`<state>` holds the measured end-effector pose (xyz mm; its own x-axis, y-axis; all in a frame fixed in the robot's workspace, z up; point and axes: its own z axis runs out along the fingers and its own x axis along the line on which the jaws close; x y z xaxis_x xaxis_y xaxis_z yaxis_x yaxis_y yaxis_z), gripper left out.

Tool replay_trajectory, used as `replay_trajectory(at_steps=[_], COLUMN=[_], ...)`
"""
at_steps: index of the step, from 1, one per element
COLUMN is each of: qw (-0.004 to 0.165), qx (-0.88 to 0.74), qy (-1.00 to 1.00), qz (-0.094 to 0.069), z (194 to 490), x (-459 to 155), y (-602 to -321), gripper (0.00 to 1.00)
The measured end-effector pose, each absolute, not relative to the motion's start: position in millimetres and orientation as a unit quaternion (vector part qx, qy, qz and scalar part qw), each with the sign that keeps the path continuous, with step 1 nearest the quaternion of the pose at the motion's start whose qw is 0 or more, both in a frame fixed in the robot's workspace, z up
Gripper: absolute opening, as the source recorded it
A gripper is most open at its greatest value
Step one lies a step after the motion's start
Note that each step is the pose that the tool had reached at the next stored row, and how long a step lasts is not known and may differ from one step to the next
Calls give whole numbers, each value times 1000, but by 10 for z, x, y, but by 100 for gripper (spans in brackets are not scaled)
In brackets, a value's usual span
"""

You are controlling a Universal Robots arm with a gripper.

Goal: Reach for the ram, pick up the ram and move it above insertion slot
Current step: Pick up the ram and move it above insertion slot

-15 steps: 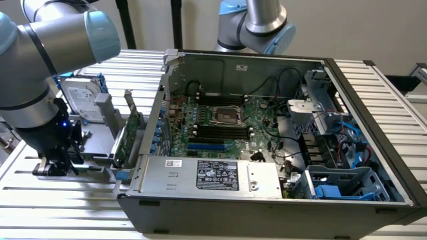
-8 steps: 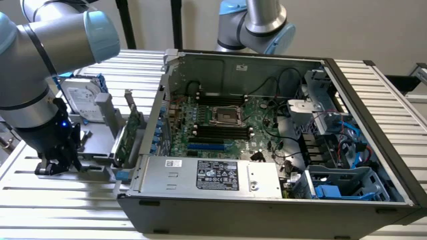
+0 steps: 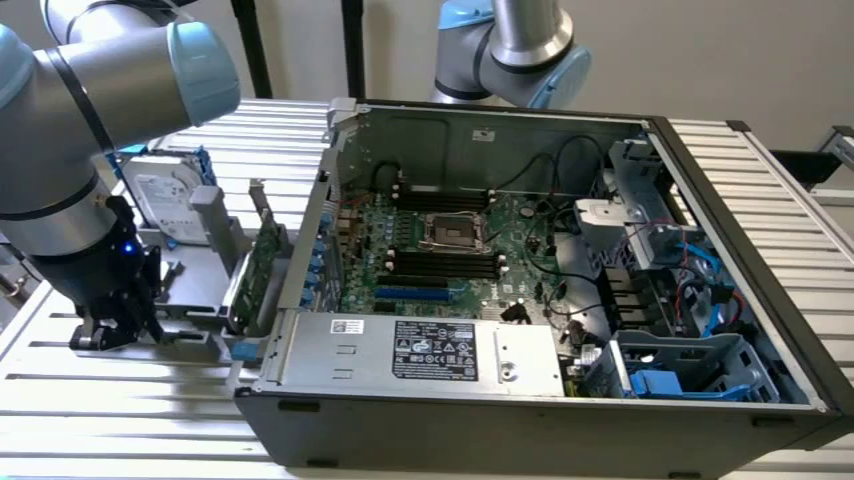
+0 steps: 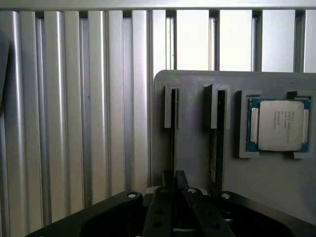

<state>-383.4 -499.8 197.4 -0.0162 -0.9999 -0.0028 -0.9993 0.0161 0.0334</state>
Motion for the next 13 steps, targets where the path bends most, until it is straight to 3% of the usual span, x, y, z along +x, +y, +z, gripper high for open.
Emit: replay_trajectory(at_steps=[13], qw=[11], qx=[701], qy=[-713], qz=[-13], z=[2191], x=[-3834], y=[-4998], gripper=[13])
